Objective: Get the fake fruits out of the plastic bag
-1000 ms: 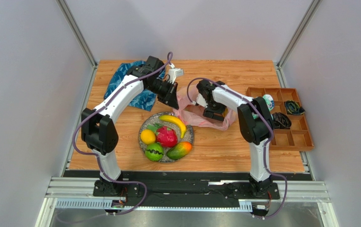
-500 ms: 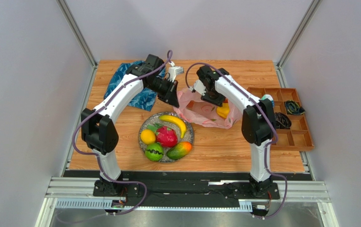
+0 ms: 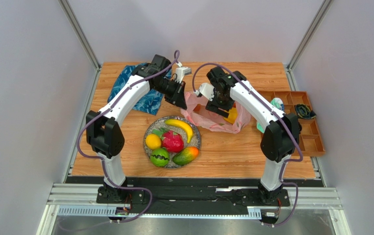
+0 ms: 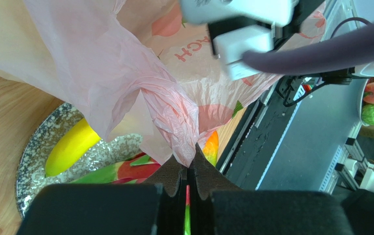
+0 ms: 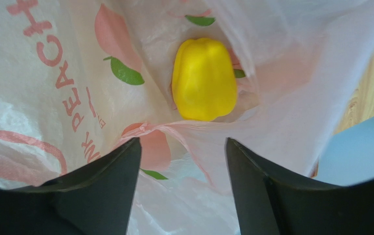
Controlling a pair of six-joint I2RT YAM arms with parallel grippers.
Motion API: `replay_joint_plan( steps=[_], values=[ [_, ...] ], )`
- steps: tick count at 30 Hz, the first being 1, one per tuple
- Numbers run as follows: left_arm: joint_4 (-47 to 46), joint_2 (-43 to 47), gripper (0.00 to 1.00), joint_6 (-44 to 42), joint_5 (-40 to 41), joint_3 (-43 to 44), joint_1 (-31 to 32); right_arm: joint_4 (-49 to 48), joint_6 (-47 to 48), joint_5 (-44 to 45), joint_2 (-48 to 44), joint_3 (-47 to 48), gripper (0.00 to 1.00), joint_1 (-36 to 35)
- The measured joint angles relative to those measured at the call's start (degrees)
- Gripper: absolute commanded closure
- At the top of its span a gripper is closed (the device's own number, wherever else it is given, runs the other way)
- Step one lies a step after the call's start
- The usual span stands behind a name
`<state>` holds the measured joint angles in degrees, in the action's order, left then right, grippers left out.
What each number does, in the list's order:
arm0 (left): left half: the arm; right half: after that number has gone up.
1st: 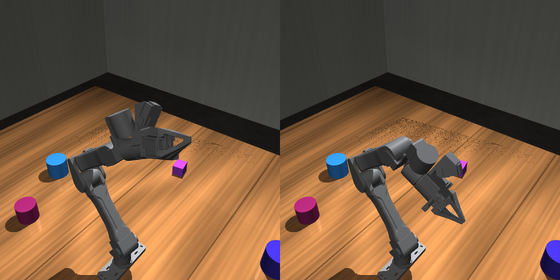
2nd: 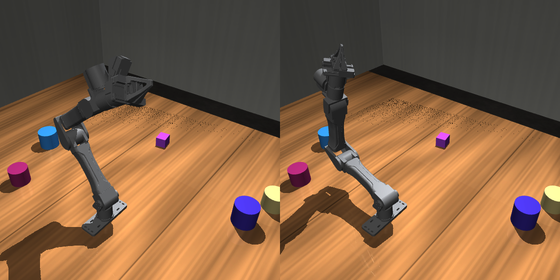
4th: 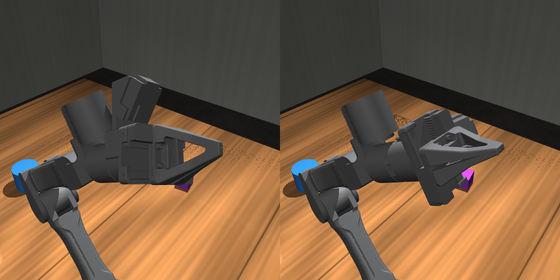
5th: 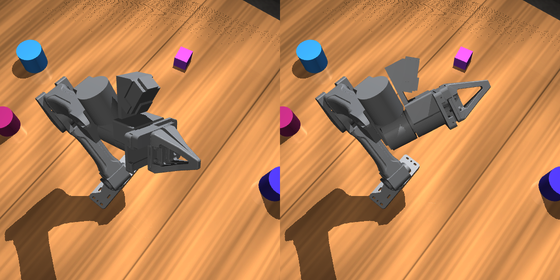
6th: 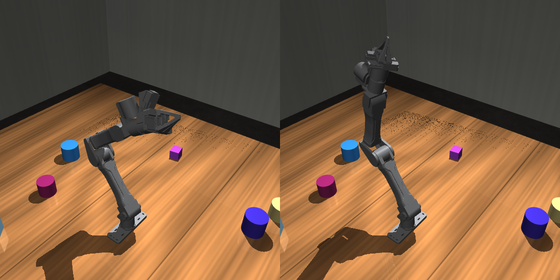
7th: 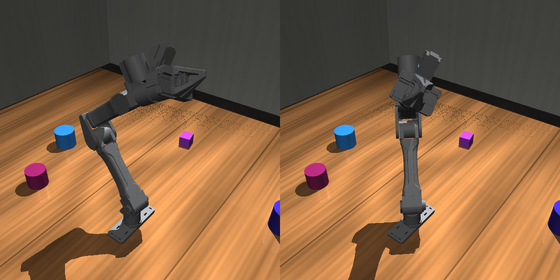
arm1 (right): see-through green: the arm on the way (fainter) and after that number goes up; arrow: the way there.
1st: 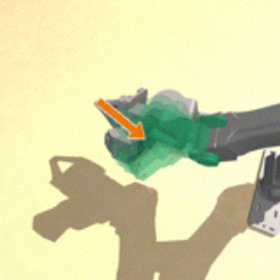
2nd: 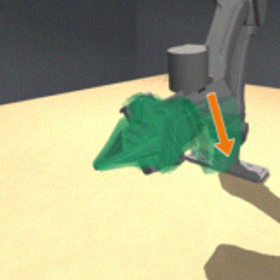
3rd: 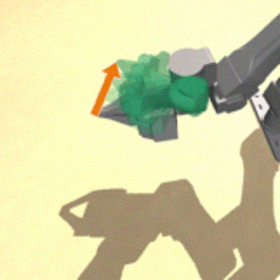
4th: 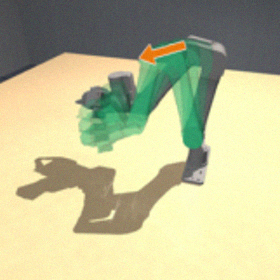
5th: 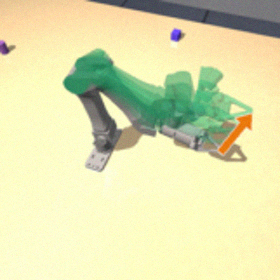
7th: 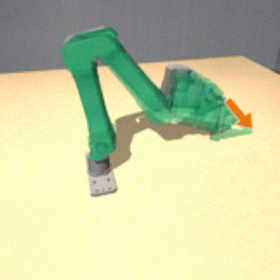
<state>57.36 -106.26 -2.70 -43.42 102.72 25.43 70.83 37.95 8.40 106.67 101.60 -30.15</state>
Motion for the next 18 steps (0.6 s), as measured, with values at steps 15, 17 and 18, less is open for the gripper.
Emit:
replay_joint_plan(
  steps=[15, 17, 18],
  values=[
    [0.33, -0.33, 1.0, -0.37, 0.52, -1.18, 0.0, -7.45, 8.59, 3.74, 12.96, -4.59, 0.19, 6.38],
    [0.37, -0.33, 1.0, -0.46, 0.68, -1.22, -0.02, -7.76, 9.07, 4.0, 14.19, -5.16, 0.51, 6.78],
    [0.39, -0.33, 1.0, -0.46, 0.68, -1.22, 0.0, -7.58, 9.35, 4.04, 14.6, -5.27, 0.6, 6.8]
  ],
)
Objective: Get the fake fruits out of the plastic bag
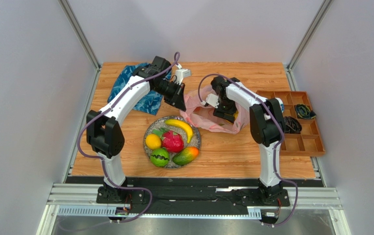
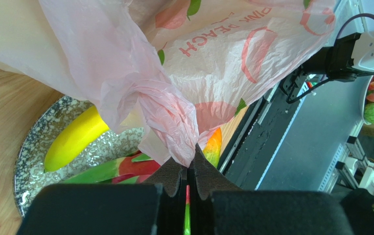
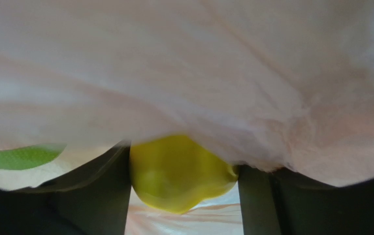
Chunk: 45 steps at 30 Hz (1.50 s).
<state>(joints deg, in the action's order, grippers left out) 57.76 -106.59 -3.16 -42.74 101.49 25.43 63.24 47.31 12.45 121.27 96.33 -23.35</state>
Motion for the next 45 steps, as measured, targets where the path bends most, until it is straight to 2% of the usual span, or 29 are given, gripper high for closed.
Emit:
replay_joint_plan(
  steps=[3, 8, 16, 18, 22, 24, 27, 34, 40, 45],
  values=[
    [0.09, 0.0, 1.0, 0.0, 0.04, 0.0, 0.0, 1.03, -0.42, -1.03, 0.04, 0.76, 0.66, -0.15],
    [0.13, 0.0, 1.0, -0.11, 0.39, 0.0, -0.02, 5.05, -1.46, -7.93, -3.8, 5.68, 0.64, -0.83],
    [0.52, -0.2, 1.0, 0.0, 1.14, 1.4, -0.02, 7.06, -6.16, -27.21, -28.24, 13.03, 0.58, -3.41],
    [0.72, -0.81, 1.0, 0.07, 1.09, 3.34, -0.02, 7.78, -6.38, -30.36, -33.2, 12.33, 0.58, -5.86],
    [0.7, -2.75, 1.0, 0.57, 0.68, 7.78, -0.35, 8.26, -6.45, -33.97, -40.11, 0.94, 0.56, -13.53],
    [0.59, -3.76, 1.0, 0.83, 0.42, 9.35, -0.55, 9.18, -6.29, -34.71, -39.04, -2.95, 0.56, -16.44],
    [0.59, -4.7, 1.0, 0.94, 0.31, 10.21, -0.92, 8.85, -6.05, -34.97, -31.71, -2.95, 0.59, -18.14],
    [0.44, -4.85, 1.0, 0.72, 1.03, 9.79, -1.66, 4.0, -8.68, -30.75, -13.03, 6.95, 0.63, -20.37],
    [0.26, -4.79, 1.0, 1.29, 3.17, 8.61, -2.27, -6.91, -7.48, -17.97, -9.2, 5.64, 0.62, -27.19],
    [0.46, -4.74, 1.0, 1.73, 4.31, 10.19, -2.25, -14.99, -3.17, -11.89, -7.32, 4.39, 0.6, -31.34]
  ],
)
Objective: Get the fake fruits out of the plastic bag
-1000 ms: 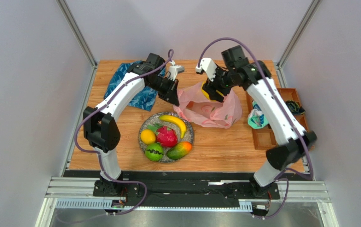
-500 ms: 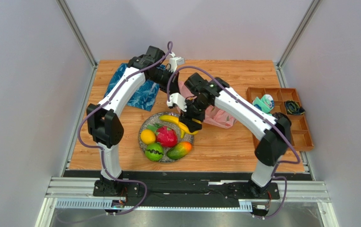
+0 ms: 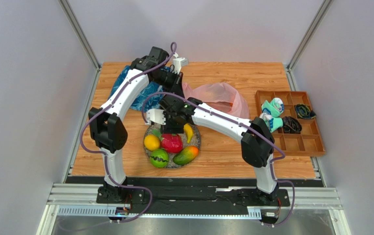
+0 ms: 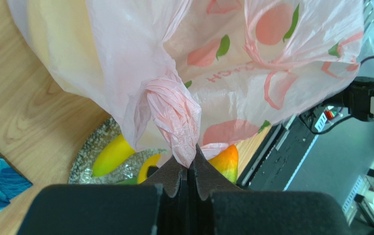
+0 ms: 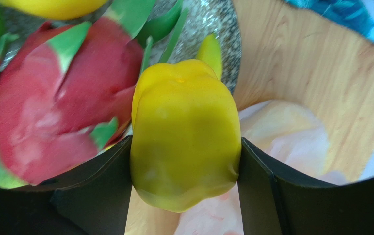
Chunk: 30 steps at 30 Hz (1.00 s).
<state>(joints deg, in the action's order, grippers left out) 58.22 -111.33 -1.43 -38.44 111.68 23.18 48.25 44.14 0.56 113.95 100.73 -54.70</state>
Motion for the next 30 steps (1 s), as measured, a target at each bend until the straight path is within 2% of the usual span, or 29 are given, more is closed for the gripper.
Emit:
replay_joint_plan(
  steps=[9, 16, 19, 20, 26, 30],
  values=[
    [-0.13, 0.0, 1.0, 0.07, 1.42, 1.79, -0.02, -11.43, 4.07, 4.85, 7.04, 2.47, 0.51, -0.42],
    [0.37, -0.02, 1.0, 0.09, 1.99, 3.04, -0.5, -12.85, 5.51, 2.03, 7.19, 2.47, 0.44, -0.68],
    [0.68, -0.02, 1.0, 0.11, 2.82, 5.99, -1.14, -11.91, 6.03, -0.85, 7.19, 2.47, 0.34, -1.03],
    [0.63, -0.02, 1.0, 0.11, 2.91, 6.97, -1.46, -11.47, 6.47, -1.86, 7.23, 2.47, 0.26, -1.18],
    [0.26, -0.02, 1.0, 0.31, 2.93, 8.48, -3.48, -10.97, 8.33, -5.2, 7.54, 2.45, 0.0, -1.81],
    [0.24, -0.02, 1.0, 0.37, 2.69, 8.35, -4.17, -10.8, 7.69, -5.62, 7.74, 2.49, 0.0, -1.75]
  ],
)
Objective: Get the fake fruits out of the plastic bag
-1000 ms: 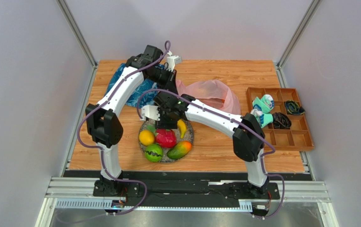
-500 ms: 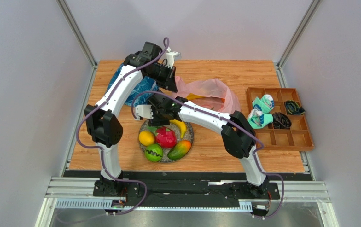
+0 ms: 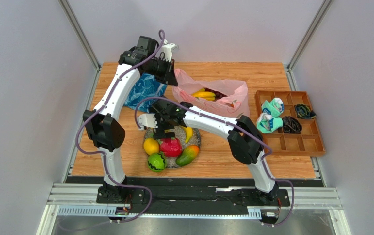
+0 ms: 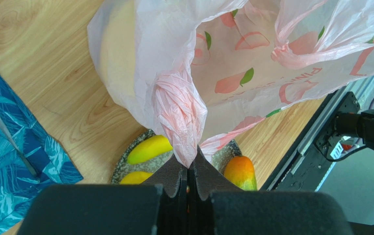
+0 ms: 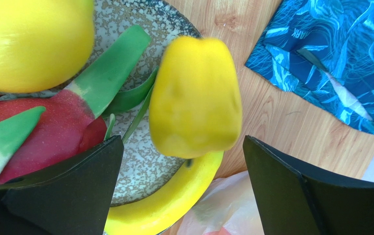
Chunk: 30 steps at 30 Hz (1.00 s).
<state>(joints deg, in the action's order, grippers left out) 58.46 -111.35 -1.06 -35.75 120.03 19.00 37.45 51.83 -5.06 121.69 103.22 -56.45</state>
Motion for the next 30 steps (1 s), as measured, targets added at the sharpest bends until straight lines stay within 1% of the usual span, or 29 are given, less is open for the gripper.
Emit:
replay_joint_plan(
  steps=[3, 7, 10, 12, 15, 17, 18, 19, 20, 23, 26, 30],
  values=[
    [0.0, 0.0, 1.0, 0.15, -0.04, -0.04, 0.02, 1.2, -1.27, -0.07, 0.11, 0.94, 0.0, 0.02],
    [-0.04, 0.0, 1.0, 0.2, 0.09, 0.04, 0.02, 3.85, -4.57, -0.63, 0.04, 4.48, 0.0, 0.02],
    [-0.07, 0.0, 1.0, 0.28, 0.11, 0.13, 0.02, 4.63, -6.99, -0.61, -2.03, 4.28, 0.0, 0.02],
    [-0.11, -0.15, 1.0, 0.31, 0.09, 0.15, 0.02, 4.68, -8.87, -0.22, -5.6, 1.79, 0.0, 0.02],
    [-0.22, -0.81, 1.0, 0.31, 0.04, 0.15, 0.02, 4.26, -11.74, 1.05, -13.88, -4.09, 0.0, 0.02],
    [-0.31, -1.46, 1.0, 0.76, -0.02, 0.15, -0.02, 4.9, -12.31, 0.61, -18.51, -6.27, 0.0, 0.09],
    [-0.35, -1.7, 0.99, 0.9, -0.15, 0.15, -0.04, 5.53, -12.39, -0.35, -20.61, -6.95, 0.0, 0.13],
    [-0.39, -1.95, 0.95, 0.98, -0.24, 0.15, -0.09, 6.58, -12.37, -1.84, -22.58, -7.5, 0.0, 0.15],
    [-0.37, -2.14, 0.88, 1.01, -0.39, 0.17, -0.2, 7.23, -12.39, -2.89, -23.78, -7.78, 0.0, 0.15],
    [-0.17, -2.29, 0.8, 1.03, -0.85, 0.46, -0.74, 9.6, -13.35, -6.88, -25.53, -7.85, 0.0, 0.04],
    [-0.35, -2.27, 0.78, 1.33, -2.14, 0.5, -1.95, 12.98, -14.82, -12.5, -24.15, -7.63, 0.0, -0.13],
    [-0.74, -2.27, 0.78, 2.58, -6.03, 0.04, -4.68, 15.91, -13.38, -20.35, -20.68, -7.5, 0.0, -1.25]
  ],
)
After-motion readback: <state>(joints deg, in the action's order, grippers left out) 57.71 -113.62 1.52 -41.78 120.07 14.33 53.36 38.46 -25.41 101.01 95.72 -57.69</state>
